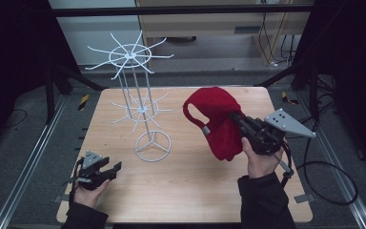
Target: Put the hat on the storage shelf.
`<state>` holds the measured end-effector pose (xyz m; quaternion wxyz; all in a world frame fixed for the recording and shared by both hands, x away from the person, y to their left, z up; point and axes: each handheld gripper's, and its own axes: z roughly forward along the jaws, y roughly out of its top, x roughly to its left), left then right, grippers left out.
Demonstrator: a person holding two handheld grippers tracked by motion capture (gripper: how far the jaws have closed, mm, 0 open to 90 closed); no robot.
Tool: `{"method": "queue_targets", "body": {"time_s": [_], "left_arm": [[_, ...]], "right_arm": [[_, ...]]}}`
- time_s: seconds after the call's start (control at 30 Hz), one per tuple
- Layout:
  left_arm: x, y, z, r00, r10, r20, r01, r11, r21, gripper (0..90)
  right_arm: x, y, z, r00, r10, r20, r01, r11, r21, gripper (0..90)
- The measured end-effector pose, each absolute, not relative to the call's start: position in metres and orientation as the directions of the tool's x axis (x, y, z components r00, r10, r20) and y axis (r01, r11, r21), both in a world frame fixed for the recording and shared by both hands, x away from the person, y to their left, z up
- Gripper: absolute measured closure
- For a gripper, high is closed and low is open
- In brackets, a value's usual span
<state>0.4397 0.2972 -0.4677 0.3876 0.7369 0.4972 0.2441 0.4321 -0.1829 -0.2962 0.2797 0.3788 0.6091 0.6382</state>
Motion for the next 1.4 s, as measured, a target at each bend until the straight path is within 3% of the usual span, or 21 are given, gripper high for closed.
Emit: {"method": "queue_targets", "body": {"time_s": [0.77,1.4], "left_arm": [[0.44,0.298,-0.468,0.389,0.921,-0.028,0.544,-0.205,0.814,42.6],[0.441,0.298,-0.468,0.393,0.919,-0.03,0.542,-0.205,0.815,42.6]], "right_arm": [[0.458,-0.157,-0.212,-0.568,0.81,0.145,-0.02,-0.19,0.982,86.6],[0.5,-0.125,-0.204,-0.578,0.792,0.196,0.03,-0.219,0.975,86.5]]}}
